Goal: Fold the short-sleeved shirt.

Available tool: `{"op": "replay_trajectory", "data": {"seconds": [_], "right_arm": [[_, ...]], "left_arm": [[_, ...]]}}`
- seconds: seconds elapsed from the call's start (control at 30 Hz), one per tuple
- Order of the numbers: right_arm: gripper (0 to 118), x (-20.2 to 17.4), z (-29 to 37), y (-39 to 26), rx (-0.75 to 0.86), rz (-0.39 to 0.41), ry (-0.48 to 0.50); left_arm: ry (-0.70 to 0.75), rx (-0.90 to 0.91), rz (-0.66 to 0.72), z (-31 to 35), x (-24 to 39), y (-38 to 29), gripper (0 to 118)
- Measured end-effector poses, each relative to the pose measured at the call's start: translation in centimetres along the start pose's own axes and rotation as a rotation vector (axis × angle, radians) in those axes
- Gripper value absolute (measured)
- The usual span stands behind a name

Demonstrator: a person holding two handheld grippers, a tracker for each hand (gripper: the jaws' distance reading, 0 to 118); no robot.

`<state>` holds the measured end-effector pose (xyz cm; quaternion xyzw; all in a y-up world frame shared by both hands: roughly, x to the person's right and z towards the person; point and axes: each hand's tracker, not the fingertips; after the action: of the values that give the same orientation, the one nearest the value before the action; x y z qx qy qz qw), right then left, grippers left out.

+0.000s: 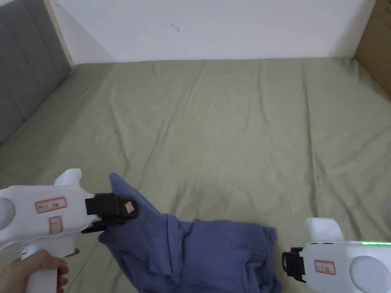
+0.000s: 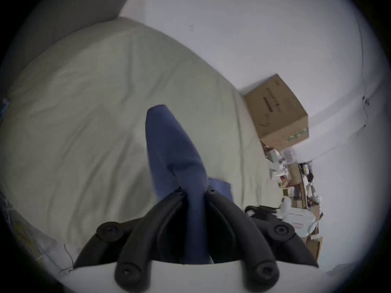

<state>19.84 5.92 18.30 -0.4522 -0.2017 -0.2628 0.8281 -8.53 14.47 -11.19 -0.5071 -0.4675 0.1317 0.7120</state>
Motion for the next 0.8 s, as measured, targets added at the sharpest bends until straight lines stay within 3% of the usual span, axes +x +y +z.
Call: {"op": "replay_trajectory", "data": {"seconds": [0.17, 0.3, 0.33, 0.43, 0.47, 0.63, 0.77, 0.8], "right_arm": [[2, 2.6, 0.5, -0.6, 0.014, -0.063, -0.001], [2, 4.9, 1.0, -1.5, 0.035, -0.135, 0.009], [2, 5.3, 1.2, -1.8, 0.04, -0.144, 0.014], [2, 6.1, 1.6, -2.3, 0.04, -0.157, 0.015], [2, 6.2, 1.7, -2.4, 0.043, -0.163, 0.008], [2, 6.8, 1.6, -2.6, 0.04, -0.188, 0.007], [2, 6.1, 1.3, -2.6, 0.039, -0.163, 0.003], [2, 5.9, 1.0, -2.6, 0.034, -0.16, 0.013]], "left_arm": [[-0.038, -0.103, -0.139, -5.8, 6.4, -2.1, 10], [-0.062, -0.2, -0.145, -11.6, 8.9, -4.1, 13], [-0.066, -0.231, -0.154, -13.0, 9.3, -4.7, 28], [-0.08, -0.301, -0.15, -16.3, 9.6, -5.8, 91], [-0.06, -0.317, -0.146, -16.6, 9.7, -6.0, 95], [-0.029, -0.294, -0.171, -15.6, 9.3, -6.2, 90], [0.029, -0.27, -0.133, -14.7, 6.3, -6.0, 63], [0.049, -0.264, -0.104, -14.8, 5.4, -6.1, 41]]}}
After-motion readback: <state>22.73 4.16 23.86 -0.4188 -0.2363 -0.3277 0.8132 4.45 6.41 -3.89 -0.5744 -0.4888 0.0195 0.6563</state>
